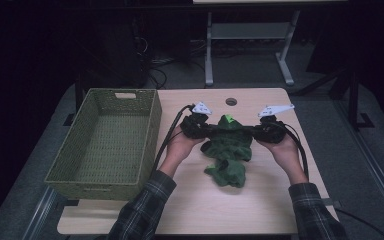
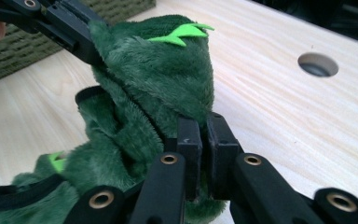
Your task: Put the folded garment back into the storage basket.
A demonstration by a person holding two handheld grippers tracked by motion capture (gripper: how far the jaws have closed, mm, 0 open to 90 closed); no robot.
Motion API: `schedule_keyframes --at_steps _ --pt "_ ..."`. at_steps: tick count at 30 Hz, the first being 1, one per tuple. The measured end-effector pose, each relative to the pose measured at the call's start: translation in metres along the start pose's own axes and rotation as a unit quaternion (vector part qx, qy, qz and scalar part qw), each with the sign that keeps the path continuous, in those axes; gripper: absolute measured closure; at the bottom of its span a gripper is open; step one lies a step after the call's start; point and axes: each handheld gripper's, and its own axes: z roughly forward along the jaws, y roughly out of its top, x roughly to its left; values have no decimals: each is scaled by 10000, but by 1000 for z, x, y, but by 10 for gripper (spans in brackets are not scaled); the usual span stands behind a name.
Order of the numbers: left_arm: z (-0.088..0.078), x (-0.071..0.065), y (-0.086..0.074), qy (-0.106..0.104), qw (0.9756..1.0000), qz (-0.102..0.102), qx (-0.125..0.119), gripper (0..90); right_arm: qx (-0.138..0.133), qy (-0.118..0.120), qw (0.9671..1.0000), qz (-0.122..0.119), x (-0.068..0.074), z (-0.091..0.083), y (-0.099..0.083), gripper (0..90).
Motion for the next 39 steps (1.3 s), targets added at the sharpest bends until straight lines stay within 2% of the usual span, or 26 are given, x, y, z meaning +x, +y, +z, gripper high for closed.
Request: schedule_keyframes --at_steps 1,6,9,10,18,21,22,24,26,29,31,33,34,37,39 --pt "-2 -3 0 -29 10000 -33 -45 843 -48 -6 10000 -48 2 -3 -1 856" --pt "-11 -15 0 -30 9999 107 -17 843 -88 81 9999 -121 12 -13 -6 857" --pt "-17 -20 -3 -169 9998 67 -119 845 -148 104 9997 -176 17 -18 -8 856" --pt "-19 -22 -4 -169 9997 85 -131 845 -160 199 9996 -99 19 -20 -10 857" --pt "-31 -37 -15 -410 9990 163 -72 845 -140 321 9991 -247 34 -29 -21 856" --pt "-35 -43 -20 -489 9982 355 -56 845 -70 354 9989 -288 40 -32 -27 856" --pt "-36 -45 -22 -528 9978 390 -79 845 -99 328 9987 -368 42 -33 -30 856" --pt "-37 -49 -25 -611 9973 396 -89 845 -18 351 9988 -338 47 -34 -35 856" --pt "-38 -52 -29 -675 9968 424 -94 845 -21 296 9985 -470 51 -36 -38 856" --pt "-40 -56 -32 -723 9962 485 -35 845 -4 338 9982 -489 57 -39 -43 856" --pt "-43 -58 -35 -803 9955 503 -53 846 35 406 9980 -490 60 -41 -44 856" --pt "-46 -61 -39 -828 9952 515 -47 846 -63 436 9976 -526 64 -46 -47 856" --pt "-47 -63 -41 -857 9951 490 -59 845 -90 520 9975 -465 66 -47 -48 856" --pt "-49 -67 -47 -957 9942 496 -25 848 -82 602 9970 -474 71 -49 -53 856" --pt "-49 -71 -52 -1001 9934 554 19 848 53 636 9967 -499 76 -49 -56 856"
